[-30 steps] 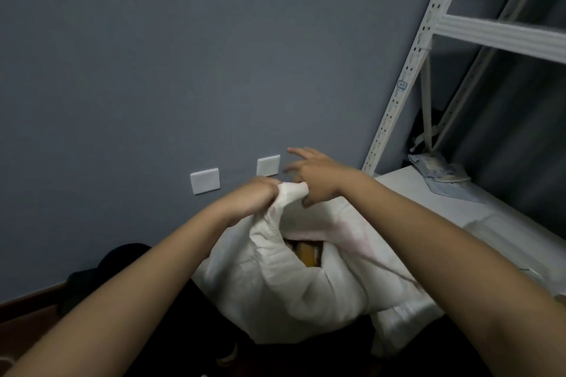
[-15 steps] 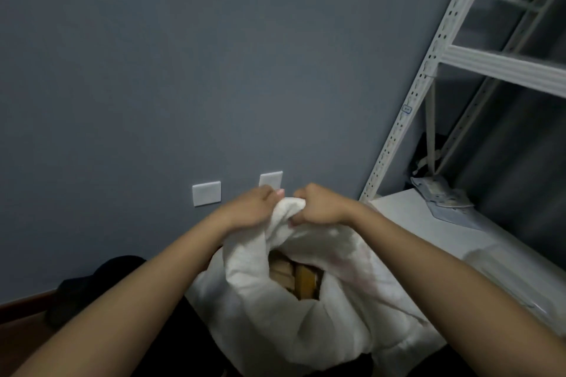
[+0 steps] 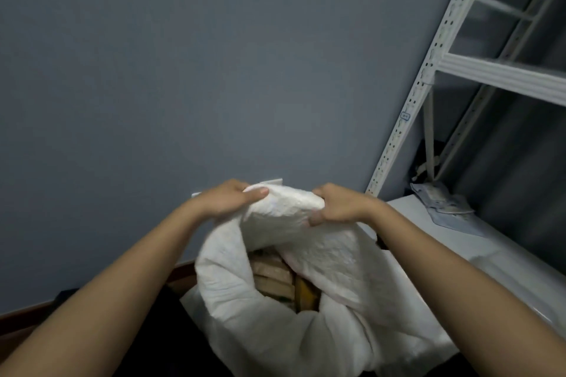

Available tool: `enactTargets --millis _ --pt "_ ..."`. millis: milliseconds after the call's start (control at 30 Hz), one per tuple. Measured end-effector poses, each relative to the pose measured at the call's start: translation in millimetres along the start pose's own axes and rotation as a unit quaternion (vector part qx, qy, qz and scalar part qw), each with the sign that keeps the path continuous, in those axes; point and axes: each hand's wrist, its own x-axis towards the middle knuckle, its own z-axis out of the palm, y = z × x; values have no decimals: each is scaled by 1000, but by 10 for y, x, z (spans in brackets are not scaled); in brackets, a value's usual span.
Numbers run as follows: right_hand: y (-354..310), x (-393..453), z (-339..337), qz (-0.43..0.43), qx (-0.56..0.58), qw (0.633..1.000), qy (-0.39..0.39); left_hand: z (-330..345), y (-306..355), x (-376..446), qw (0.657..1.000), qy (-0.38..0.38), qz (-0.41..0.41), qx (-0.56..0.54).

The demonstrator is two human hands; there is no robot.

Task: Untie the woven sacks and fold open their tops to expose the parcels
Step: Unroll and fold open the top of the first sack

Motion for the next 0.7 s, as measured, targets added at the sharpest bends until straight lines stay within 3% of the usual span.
enactTargets --millis 67,167,200,300,333,400,467,500,567,600,633,700 --pt "18 7 84 10 20 1000 18 -7 38 -25 996 -43 1 84" --pt "-12 -9 93 21 243 969 -44 288 255 -18 990 26 102 98" --pt "5 -21 51 16 266 963 -41 299 286 -1 989 48 104 91" --pt "106 -5 93 13 82 995 54 97 199 81 999 37 21 8" --pt "133 -2 176 7 49 997 61 70 150 118 999 30 -1 38" --pt "151 -28 314 37 148 988 -9 185 171 123 988 56 28 141" --pt "171 -62 340 33 250 967 -38 371 233 115 984 76 100 129" --pt "200 -62 302 18 273 962 -15 370 249 111 991 69 95 65" --pt "284 -49 255 13 144 985 90 224 190 170 997 68 30 -34" --pt "303 -48 297 3 84 989 126 162 134 204 997 76 6 -23" --pt "311 -46 348 -8 52 988 142 143 102 225 994 89 1 56" --pt "304 -50 411 -3 156 983 93 295 147 199 968 113 55 218"
